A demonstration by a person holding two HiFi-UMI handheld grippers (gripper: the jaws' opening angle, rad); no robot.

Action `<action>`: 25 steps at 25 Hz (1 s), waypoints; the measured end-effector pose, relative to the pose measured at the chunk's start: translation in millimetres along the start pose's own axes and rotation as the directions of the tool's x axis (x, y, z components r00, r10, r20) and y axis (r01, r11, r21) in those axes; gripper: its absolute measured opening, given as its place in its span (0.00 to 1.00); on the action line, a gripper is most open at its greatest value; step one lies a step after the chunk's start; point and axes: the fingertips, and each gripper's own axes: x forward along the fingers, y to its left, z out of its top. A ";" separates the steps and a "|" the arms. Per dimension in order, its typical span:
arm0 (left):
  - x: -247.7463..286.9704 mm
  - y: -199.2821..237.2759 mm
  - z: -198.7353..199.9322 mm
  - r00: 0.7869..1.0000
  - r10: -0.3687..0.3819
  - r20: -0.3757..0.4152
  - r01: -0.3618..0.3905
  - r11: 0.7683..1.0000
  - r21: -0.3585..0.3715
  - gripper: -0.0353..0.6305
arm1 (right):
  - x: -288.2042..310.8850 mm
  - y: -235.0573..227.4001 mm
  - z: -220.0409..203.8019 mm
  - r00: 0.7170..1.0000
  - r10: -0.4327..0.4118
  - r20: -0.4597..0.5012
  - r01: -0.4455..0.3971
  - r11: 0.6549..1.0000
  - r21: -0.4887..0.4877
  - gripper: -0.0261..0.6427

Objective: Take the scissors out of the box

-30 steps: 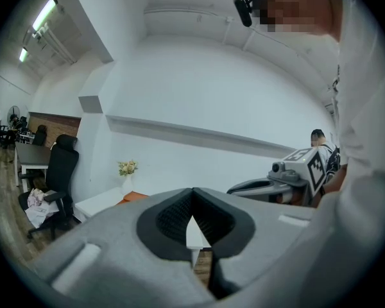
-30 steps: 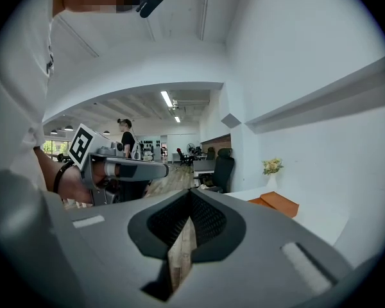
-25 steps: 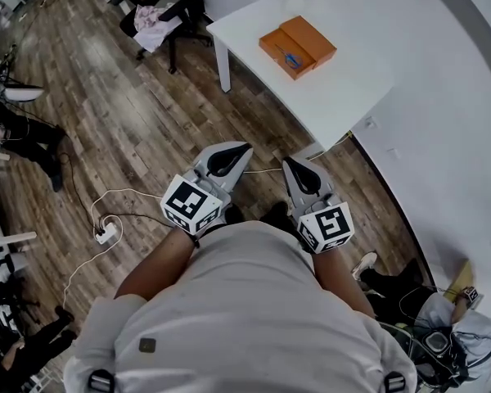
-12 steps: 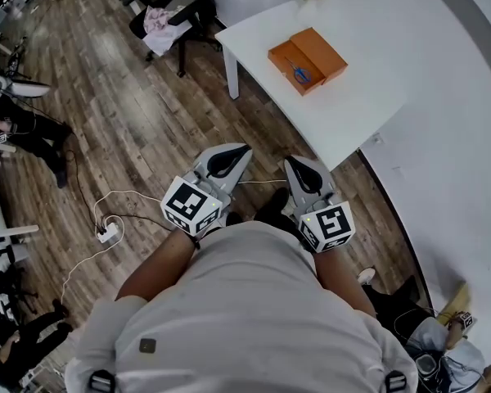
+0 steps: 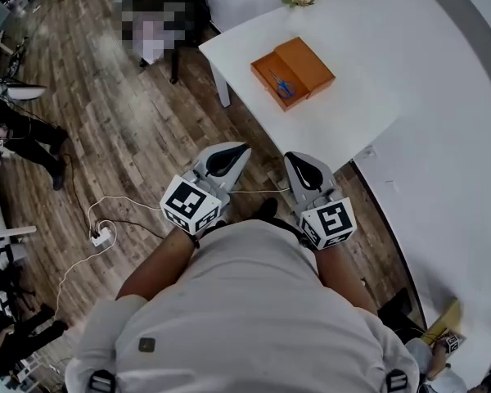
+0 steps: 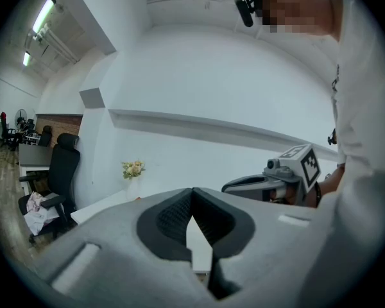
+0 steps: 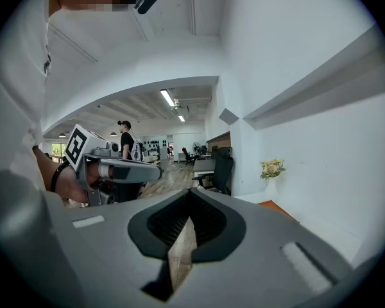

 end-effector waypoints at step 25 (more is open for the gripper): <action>147.0 -19.9 3.6 0.995 -0.077 -0.055 0.078 0.997 0.004 0.06 | -29.3 -139.8 -10.2 0.998 -0.058 0.011 0.057 0.996 0.065 0.06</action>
